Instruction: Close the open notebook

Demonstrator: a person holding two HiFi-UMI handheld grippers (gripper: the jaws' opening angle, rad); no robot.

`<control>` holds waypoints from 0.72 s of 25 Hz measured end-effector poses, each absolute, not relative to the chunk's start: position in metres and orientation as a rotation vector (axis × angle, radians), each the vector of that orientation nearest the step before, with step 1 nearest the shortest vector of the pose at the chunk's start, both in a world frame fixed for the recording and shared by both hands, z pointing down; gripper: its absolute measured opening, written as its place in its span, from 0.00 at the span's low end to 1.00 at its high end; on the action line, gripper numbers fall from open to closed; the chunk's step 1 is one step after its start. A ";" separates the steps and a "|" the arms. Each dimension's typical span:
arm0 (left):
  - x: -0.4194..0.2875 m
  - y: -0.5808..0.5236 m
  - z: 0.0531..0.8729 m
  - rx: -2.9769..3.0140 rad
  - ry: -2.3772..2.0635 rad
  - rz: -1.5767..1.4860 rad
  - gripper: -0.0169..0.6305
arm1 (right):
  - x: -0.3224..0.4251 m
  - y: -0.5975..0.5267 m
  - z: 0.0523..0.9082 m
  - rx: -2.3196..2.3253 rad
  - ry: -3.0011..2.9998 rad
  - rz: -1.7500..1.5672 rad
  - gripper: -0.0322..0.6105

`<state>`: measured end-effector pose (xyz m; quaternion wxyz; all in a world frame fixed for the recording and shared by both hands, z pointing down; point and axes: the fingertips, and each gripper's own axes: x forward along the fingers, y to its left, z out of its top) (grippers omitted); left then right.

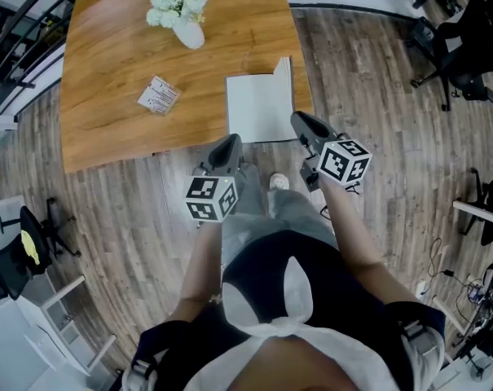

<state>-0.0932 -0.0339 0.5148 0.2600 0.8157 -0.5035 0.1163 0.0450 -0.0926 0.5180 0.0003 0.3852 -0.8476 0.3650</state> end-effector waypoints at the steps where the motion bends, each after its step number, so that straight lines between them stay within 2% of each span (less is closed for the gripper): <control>1: -0.093 -0.034 0.515 2.209 -1.365 0.315 0.06 | 0.044 -0.092 0.518 1.207 -2.666 1.150 0.11; 18: -0.114 -0.038 0.513 2.195 -1.401 0.303 0.06 | 0.007 -0.092 0.516 1.105 -2.714 1.169 0.12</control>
